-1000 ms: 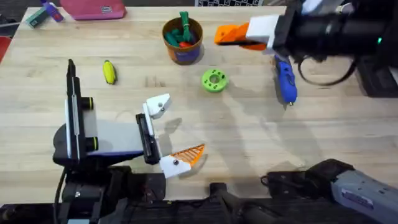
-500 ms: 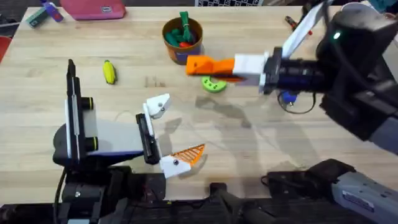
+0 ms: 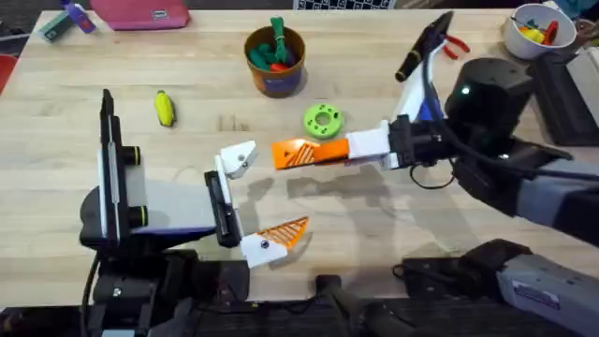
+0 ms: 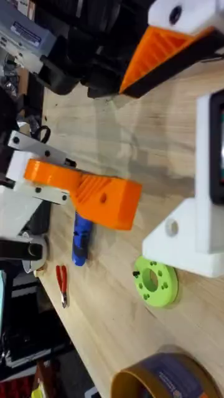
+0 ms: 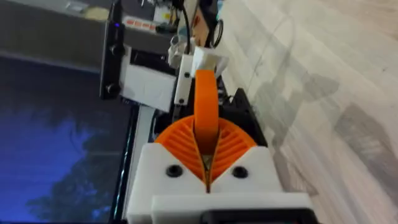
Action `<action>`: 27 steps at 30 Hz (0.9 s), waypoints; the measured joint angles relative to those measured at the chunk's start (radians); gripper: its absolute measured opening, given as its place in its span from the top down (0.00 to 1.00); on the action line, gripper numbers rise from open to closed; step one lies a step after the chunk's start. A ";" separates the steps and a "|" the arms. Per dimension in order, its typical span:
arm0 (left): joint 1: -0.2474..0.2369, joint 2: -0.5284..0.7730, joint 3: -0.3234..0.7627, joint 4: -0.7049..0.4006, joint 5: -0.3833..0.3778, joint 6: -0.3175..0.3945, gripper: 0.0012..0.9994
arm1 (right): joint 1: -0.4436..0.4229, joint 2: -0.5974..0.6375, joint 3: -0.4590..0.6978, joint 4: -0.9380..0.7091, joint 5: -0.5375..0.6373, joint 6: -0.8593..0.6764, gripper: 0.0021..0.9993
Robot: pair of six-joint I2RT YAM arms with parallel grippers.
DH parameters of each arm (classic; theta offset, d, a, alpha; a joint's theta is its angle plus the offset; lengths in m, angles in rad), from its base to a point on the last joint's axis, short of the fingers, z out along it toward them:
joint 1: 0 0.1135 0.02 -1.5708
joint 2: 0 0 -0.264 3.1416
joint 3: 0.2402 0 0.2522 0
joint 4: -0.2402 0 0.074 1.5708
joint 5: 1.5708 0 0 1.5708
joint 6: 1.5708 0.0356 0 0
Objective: Pick up the gripper from the table and insert it into the empty holder that is missing its gripper. Then pick up a screw, insert it into the mounting hole, and use the screwdriver to tighten it. Finally, clean up the table by picking up the vegetable and placing it into the bucket.
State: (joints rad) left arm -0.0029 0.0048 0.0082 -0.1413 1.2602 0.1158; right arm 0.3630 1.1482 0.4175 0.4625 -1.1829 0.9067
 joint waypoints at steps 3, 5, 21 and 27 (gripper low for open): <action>0.000 0.000 0.000 0.000 0.000 0.000 0.01 | 0.000 0.069 0.000 0.045 -0.063 -0.007 0.99; 0.000 0.000 0.000 0.000 0.000 0.000 0.01 | 0.000 0.119 0.000 0.071 -0.100 -0.011 0.99; 0.000 0.000 0.000 0.000 0.000 0.000 0.01 | 0.033 0.326 0.099 0.101 -0.199 0.045 0.99; 0.000 0.000 0.000 0.000 0.000 0.000 0.01 | 0.056 0.331 0.145 0.106 -0.202 0.074 0.99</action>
State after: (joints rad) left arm -0.0029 0.0048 0.0082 -0.1413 1.2599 0.1158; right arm 0.4189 1.4796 0.5623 0.5681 -1.3849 0.9808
